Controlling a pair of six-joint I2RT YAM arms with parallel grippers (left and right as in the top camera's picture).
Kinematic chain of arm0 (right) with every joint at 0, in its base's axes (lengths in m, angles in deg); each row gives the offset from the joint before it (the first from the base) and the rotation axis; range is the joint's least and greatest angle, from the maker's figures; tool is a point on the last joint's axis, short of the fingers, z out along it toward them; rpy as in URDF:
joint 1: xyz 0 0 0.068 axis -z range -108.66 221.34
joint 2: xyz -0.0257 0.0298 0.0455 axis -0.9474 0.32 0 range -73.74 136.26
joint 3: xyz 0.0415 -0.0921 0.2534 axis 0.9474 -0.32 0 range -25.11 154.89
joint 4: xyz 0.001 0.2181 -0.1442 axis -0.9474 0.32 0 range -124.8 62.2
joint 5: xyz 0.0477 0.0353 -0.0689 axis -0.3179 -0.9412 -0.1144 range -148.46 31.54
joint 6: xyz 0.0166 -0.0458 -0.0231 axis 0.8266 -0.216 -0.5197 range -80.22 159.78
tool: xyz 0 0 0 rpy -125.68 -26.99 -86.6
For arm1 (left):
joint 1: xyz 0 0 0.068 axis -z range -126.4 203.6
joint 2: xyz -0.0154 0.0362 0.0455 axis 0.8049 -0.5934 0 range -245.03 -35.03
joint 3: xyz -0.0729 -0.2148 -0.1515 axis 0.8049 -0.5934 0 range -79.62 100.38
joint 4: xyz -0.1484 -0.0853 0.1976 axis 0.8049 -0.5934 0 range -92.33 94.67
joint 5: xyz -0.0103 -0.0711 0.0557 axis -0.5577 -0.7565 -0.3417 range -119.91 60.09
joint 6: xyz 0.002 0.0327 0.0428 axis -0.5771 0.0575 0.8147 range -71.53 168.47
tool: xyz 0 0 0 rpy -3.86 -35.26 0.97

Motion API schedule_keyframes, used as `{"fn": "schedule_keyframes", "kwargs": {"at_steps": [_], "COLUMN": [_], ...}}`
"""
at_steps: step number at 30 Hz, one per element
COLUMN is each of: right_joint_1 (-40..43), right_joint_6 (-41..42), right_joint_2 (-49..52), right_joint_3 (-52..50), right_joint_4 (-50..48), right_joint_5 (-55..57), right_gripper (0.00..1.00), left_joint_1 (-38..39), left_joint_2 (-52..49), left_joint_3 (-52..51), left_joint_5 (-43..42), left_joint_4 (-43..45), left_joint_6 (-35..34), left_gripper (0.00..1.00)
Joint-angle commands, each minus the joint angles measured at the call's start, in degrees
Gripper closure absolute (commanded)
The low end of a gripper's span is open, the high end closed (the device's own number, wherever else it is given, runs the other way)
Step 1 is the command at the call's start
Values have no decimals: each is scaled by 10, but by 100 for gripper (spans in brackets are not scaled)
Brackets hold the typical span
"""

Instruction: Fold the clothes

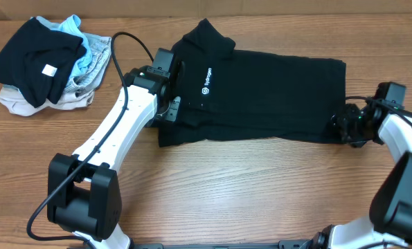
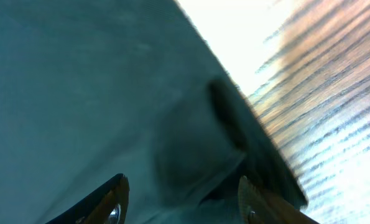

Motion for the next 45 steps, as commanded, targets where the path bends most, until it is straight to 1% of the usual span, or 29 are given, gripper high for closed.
{"fn": "schedule_keyframes", "kwargs": {"at_steps": [1, 4, 5, 9, 11, 12, 14, 15, 16, 21, 23, 24, 25, 26, 28, 29, 31, 32, 33, 34, 35, 36, 37, 38, 39, 40, 42, 44, 45], "right_joint_1": [-1, -1, -1, -1, -1, -1, 0, 0, 0, 0, 0, 0, 0, 0, -2, -3, -3, -1, 0, 2, 3, 4, 4, 4, 3, 2, -4, -12, -16], "right_joint_6": [0, 0, -1, -1, -1, -1, -1, -1, 0, 3, 31, 53, 65, 67, 67, 67, 66, 64, 60, 55, 42, 20, -8, -30, -35, -35, -34, -30, -27], "right_joint_2": [34, 42, 42, 42, 42, 42, 42, 42, 42, 42, 42, 42, 42, 42, 42, 42, 42, 42, 42, 42, 42, 42, 42, 42, 42, 42, 42, 42, 42], "right_joint_3": [5, 5, 5, 8, 10, 12, 17, 21, 25, 52, 54, 54, 53, 53, 53, 53, 53, 53, 53, 53, 53, 53, 53, 53, 53, 53, 51, 49, 47], "right_joint_4": [-10, -12, -12, -4, 1, 1, 0, -2, -3, -25, -50, -68, -84, -107, -134, -138, -136, -128, -120, -108, -99, -92, -84, -71, -50, -28, 13, 37, 46], "right_joint_5": [18, 18, 18, 17, 17, 17, 1, -11, -25, -127, -151, -152, -152, -152, -150, -147, -148, -148, -148, -149, -158, -176, -196, -209, -209, -204, -182, -155, -142], "right_gripper": [40, 43, 45, 47, 57, 64, 85, 92, 95, 96, 94, 91, 85, 72, 32, 29, 29, 31, 41, 53, 68, 72, 73, 76, 78, 80, 89, 94, 95], "left_joint_1": [4, 4, 4, 4, 4, 4, 4, 4, 4, 3, 3, 3, 3, 3, 3, 3, 3, 3, 3, 3, 3, 3, 3, 3, 3, 3, 3, 3, 3], "left_joint_2": [-4, -4, -4, -4, -4, -4, -4, -4, -4, -4, -4, -4, -4, -4, -4, -4, -4, -4, -4, -4, -4, -4, -4, -4, -4, -4, -4, -4, -4], "left_joint_3": [-10, -38, -50, -109, -134, -143, -160, -164, -168, -171, -171, -171, -171, -171, -171, -171, -171, -171, -171, -171, -171, -171, -171, -170, -170, -170, -169, -169, -169], "left_joint_5": [-50, -80, -80, -80, -80, -80, -80, -79, -79, -79, -79, -80, -79, -79, -79, -79, -79, -79, -80, -80, -80, -79, -80, -80, -80, -81, -87, -97, -104], "left_joint_4": [-5, 3, 10, 48, 64, 70, 80, 81, 81, 86, 88, 89, 89, 89, 89, 88, 86, 86, 85, 85, 84, 84, 84, 84, 84, 84, 84, 83, 83], "left_joint_6": [5, 5, 5, 4, 2, 2, 2, 2, 2, 2, 2, 2, 2, 2, 2, 2, 2, 2, 2, 2, 2, 2, 2, 2, 2, 2, 2, 2, 2], "left_gripper": [50, 50, 50, 51, 54, 55, 59, 59, 60, 59, 59, 59, 59, 59, 59, 59, 56, 55, 55, 55, 56, 56, 56, 60, 65, 73, 88, 96, 96]}}
